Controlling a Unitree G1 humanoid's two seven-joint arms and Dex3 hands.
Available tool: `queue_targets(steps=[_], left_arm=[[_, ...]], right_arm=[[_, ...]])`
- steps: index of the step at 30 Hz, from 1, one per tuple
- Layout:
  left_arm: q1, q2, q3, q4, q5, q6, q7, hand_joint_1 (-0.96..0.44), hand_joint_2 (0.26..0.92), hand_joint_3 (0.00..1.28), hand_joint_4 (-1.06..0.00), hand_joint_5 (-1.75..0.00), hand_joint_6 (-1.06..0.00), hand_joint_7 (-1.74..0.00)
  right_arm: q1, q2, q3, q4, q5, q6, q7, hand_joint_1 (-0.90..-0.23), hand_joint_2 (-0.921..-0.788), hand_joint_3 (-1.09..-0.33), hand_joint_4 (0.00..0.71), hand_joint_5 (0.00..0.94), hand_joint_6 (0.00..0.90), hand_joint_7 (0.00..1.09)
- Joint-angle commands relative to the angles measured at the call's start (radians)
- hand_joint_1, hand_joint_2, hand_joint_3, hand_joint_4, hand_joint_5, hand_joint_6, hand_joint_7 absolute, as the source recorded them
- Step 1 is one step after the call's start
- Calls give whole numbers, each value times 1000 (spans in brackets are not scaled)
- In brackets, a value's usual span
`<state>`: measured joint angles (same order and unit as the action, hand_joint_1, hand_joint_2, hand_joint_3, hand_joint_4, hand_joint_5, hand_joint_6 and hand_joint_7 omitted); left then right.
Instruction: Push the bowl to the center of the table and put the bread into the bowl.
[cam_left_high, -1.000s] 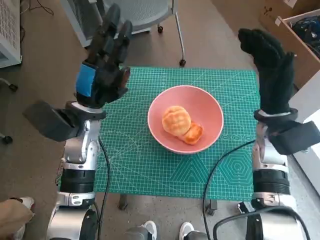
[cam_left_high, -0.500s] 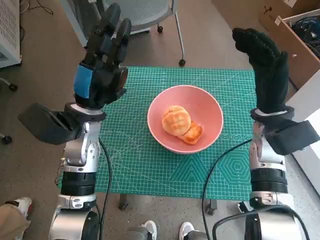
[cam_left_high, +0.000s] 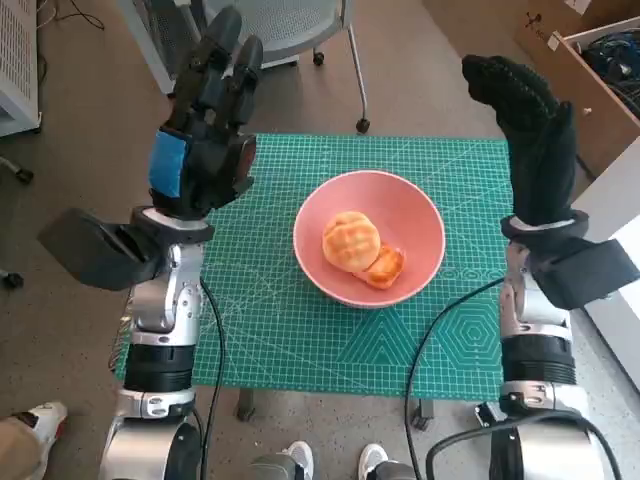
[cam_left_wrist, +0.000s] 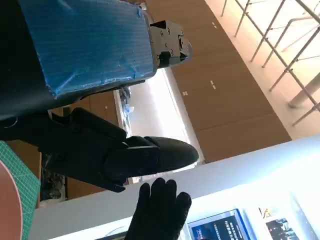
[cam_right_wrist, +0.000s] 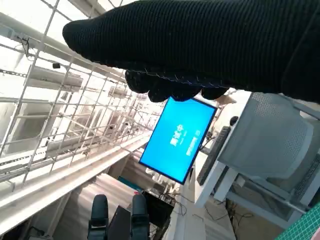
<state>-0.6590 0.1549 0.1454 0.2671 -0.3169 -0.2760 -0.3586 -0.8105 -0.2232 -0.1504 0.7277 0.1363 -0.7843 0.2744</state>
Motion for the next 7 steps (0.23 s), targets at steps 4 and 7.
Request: queue_targets(steps=[4,7], left_arm=[[20,-4,1,-25,3,-3,1,-688,921,447,1,1,1,-214],[24,-4,0,-28,9,-10,2,-683,921,447,1,1,1,-187]], right_arm=[[26,1,3,-14,2,-1,9,-732,-921,-781,236,2,190,294],[30,1,3,-22,2,1,9,-733,-921,-781,236,2,188,289]])
